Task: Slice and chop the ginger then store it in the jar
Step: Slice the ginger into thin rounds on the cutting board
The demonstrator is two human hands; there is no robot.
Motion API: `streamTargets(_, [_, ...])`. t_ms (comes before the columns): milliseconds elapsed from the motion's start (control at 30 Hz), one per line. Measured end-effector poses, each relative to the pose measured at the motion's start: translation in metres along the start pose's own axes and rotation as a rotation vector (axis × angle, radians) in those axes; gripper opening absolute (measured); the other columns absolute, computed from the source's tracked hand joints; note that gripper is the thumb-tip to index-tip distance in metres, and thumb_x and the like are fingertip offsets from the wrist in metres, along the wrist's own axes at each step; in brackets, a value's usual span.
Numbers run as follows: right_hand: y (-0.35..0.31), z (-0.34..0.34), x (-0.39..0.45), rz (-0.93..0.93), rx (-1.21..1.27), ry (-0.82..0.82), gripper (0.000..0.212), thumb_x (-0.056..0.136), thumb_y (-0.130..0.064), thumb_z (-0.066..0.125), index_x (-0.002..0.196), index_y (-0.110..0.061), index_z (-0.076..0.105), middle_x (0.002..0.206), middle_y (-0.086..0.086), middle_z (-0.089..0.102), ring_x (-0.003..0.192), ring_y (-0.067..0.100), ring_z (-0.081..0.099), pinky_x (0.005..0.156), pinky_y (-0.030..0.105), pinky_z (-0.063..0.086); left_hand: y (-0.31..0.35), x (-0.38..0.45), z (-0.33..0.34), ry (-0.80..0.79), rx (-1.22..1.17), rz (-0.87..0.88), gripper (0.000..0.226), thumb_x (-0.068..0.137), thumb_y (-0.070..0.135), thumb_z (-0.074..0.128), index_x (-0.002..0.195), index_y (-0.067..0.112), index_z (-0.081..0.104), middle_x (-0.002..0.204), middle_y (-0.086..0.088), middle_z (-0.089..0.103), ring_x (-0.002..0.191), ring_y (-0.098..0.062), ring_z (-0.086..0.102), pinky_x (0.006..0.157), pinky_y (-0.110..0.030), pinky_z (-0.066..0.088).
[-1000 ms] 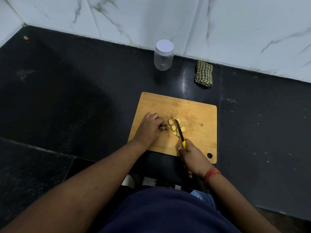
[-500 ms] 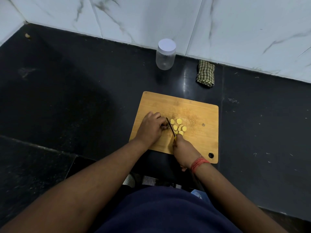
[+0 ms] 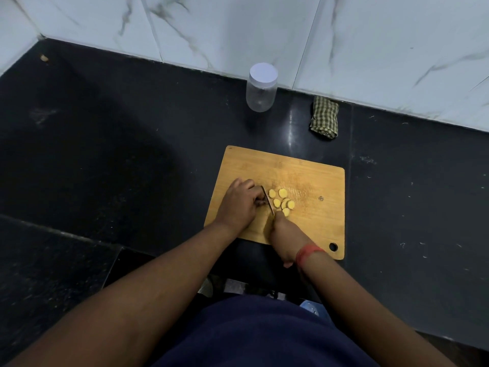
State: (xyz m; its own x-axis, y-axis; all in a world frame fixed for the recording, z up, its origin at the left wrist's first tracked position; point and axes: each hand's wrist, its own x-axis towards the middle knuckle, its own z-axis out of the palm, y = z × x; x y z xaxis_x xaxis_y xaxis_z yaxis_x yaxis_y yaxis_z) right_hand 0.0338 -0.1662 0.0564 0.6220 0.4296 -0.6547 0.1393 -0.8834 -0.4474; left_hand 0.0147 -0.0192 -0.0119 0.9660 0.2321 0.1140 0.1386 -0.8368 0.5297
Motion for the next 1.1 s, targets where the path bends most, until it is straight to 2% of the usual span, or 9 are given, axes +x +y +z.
streamTargets(67, [0.014, 0.006, -0.011, 0.004, 0.007, -0.03, 0.041, 0.096, 0.001, 0.035, 0.136, -0.008, 0.03, 0.096, 0.012, 0.059, 0.076, 0.026, 0.059, 0.054, 0.039, 0.051, 0.0, -0.001, 0.001, -0.004, -0.007, -0.016, 0.007, 0.087, 0.018, 0.071, 0.094, 0.016, 0.07, 0.092, 0.004, 0.059, 0.094, -0.02, 0.048, 0.08, -0.038, 0.048])
streamTargets(167, [0.033, 0.012, -0.023, -0.005, -0.048, -0.016, 0.046, 0.096, 0.001, 0.034, 0.141, -0.008, 0.027, 0.11, 0.018, 0.063, 0.09, 0.027, 0.06, 0.068, 0.028, 0.04, 0.002, -0.002, 0.001, -0.001, -0.022, -0.026, 0.008, 0.088, 0.02, 0.07, 0.095, 0.017, 0.069, 0.093, 0.005, 0.058, 0.096, -0.019, 0.049, 0.081, -0.037, 0.049])
streamTargets(300, [0.046, 0.013, -0.033, -0.03, -0.057, -0.008, 0.052, 0.098, -0.001, 0.035, 0.148, -0.009, 0.023, 0.111, 0.017, 0.061, 0.081, 0.019, 0.051, 0.068, 0.024, 0.036, 0.001, -0.002, 0.001, -0.001, -0.038, -0.024, 0.007, 0.087, 0.019, 0.071, 0.094, 0.018, 0.07, 0.093, 0.008, 0.057, 0.096, -0.017, 0.048, 0.082, -0.037, 0.049])
streamTargets(400, [0.05, 0.007, -0.032, -0.011, 0.018, 0.06, 0.046, 0.1, -0.006, 0.035, 0.145, -0.012, 0.026, 0.09, 0.009, 0.059, 0.068, 0.016, 0.051, 0.052, 0.028, 0.039, -0.001, -0.002, 0.001, -0.008, -0.043, -0.005, 0.007, 0.087, 0.019, 0.072, 0.093, 0.017, 0.069, 0.092, 0.008, 0.056, 0.096, -0.017, 0.047, 0.082, -0.037, 0.048])
streamTargets(533, [0.045, -0.003, -0.03, 0.011, 0.143, 0.093, 0.014, 0.103, -0.014, 0.032, 0.116, -0.014, 0.035, 0.079, 0.014, 0.057, 0.045, 0.022, 0.053, 0.035, 0.034, 0.047, -0.001, -0.003, -0.001, -0.01, -0.049, 0.007, 0.006, 0.088, 0.018, 0.071, 0.093, 0.018, 0.067, 0.092, 0.009, 0.054, 0.097, -0.017, 0.047, 0.084, -0.036, 0.046])
streamTargets(633, [0.034, -0.005, -0.03, 0.011, 0.187, 0.051, 0.024, 0.104, -0.02, 0.031, 0.128, -0.016, 0.034, 0.082, 0.015, 0.056, 0.039, 0.022, 0.053, 0.032, 0.028, 0.043, -0.004, -0.004, -0.002, -0.037, -0.073, 0.015, 0.01, 0.088, 0.021, 0.072, 0.097, 0.017, 0.069, 0.095, 0.009, 0.052, 0.1, -0.016, 0.047, 0.087, -0.031, 0.043])
streamTargets(700, [0.026, -0.005, -0.027, 0.009, 0.205, 0.033, 0.029, 0.104, -0.021, 0.032, 0.133, -0.016, 0.031, 0.085, 0.016, 0.056, 0.039, 0.023, 0.053, 0.033, 0.028, 0.044, -0.005, -0.005, -0.004, -0.052, -0.096, 0.013, 0.012, 0.089, 0.021, 0.071, 0.1, 0.015, 0.071, 0.095, 0.007, 0.054, 0.102, -0.016, 0.048, 0.089, -0.03, 0.041])
streamTargets(867, [0.008, -0.004, -0.016, 0.012, 0.146, 0.032, 0.011, 0.103, -0.019, 0.034, 0.111, -0.012, 0.035, 0.085, 0.017, 0.053, 0.046, 0.028, 0.056, 0.035, 0.036, 0.051, -0.002, -0.001, -0.005, -0.037, -0.172, -0.069, 0.008, 0.089, 0.017, 0.071, 0.096, 0.013, 0.072, 0.092, 0.007, 0.058, 0.098, -0.015, 0.05, 0.094, -0.032, 0.041])
streamTargets(1100, [-0.002, -0.005, -0.011, 0.009, 0.057, 0.008, 0.006, 0.101, -0.012, 0.033, 0.107, -0.012, 0.034, 0.083, 0.011, 0.048, 0.058, 0.031, 0.058, 0.035, 0.041, 0.052, -0.001, 0.002, -0.007, -0.04, -0.18, -0.089, 0.007, 0.086, 0.018, 0.074, 0.087, 0.017, 0.068, 0.089, 0.009, 0.059, 0.093, -0.015, 0.052, 0.083, -0.034, 0.044])
